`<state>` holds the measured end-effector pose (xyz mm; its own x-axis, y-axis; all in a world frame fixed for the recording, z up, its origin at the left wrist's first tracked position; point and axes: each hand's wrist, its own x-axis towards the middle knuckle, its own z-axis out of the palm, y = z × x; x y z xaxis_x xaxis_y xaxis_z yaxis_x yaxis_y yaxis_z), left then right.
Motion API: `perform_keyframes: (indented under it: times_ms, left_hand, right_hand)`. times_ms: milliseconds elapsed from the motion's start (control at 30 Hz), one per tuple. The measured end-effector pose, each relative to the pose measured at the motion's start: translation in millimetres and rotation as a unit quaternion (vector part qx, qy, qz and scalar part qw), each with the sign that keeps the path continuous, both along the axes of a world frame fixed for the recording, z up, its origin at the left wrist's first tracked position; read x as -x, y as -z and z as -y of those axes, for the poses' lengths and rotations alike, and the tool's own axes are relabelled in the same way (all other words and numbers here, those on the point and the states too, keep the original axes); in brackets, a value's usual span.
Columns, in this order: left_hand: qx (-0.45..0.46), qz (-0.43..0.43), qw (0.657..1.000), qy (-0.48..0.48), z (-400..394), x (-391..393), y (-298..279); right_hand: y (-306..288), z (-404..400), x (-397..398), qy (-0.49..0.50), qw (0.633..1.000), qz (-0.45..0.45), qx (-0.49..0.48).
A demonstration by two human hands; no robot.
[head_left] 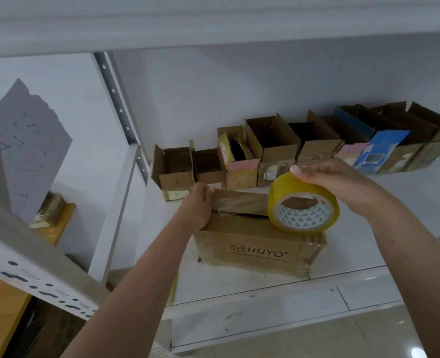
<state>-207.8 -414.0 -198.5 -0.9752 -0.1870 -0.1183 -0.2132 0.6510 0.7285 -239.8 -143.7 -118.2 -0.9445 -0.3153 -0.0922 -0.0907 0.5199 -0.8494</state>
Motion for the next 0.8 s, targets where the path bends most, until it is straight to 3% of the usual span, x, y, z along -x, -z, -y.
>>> perform_keyframes:
  times_ms: [100, 167, 267, 367, 433, 500, 633, 733, 800]
  left_hand:
    - [0.135, -0.018, 0.99, -0.017, -3.0, -3.3, -5.4]
    - [0.247, -0.088, 0.964, -0.03, -13.4, -4.5, -10.0]
    - [0.213, -0.151, 0.965, 0.04, -40.6, -3.1, -15.3]
    - [0.235, -0.087, 0.962, 0.111, -55.6, -4.7, -5.5]
    - [0.292, -0.063, 0.946, 0.124, -55.4, -4.0, 0.7]
    - [0.294, -0.059, 0.946, 0.121, -54.7, -2.6, 3.2]
    - [0.283, -0.04, 0.949, 0.132, -52.4, 1.7, 3.7]
    - [0.284, -0.035, 0.948, 0.138, -51.6, 0.4, 4.1]
    - [0.283, -0.036, 0.948, 0.139, -51.3, 0.1, 3.7]
  right_hand:
    - [8.4, -0.5, -2.0, 0.022, 0.998, 0.006, 0.053]
    - [11.6, -3.8, -3.1, 0.022, 0.997, -0.001, 0.08]
    - [15.2, -6.8, -2.0, -0.001, 0.994, -0.018, 0.107]
    - [23.3, -10.9, -3.1, -0.025, 0.989, 0.013, 0.142]
    - [28.7, -16.2, -8.5, -0.05, 0.979, 0.056, 0.19]
    - [30.6, -19.5, -13.3, -0.036, 0.973, 0.069, 0.219]
    - [11.6, -22.2, -16.9, 0.03, 0.993, -0.016, 0.116]
    - [-8.9, -47.7, -15.0, 0.058, 0.99, -0.107, -0.069]
    - [-9.8, -67.0, -17.2, 0.051, 0.974, -0.101, -0.195]
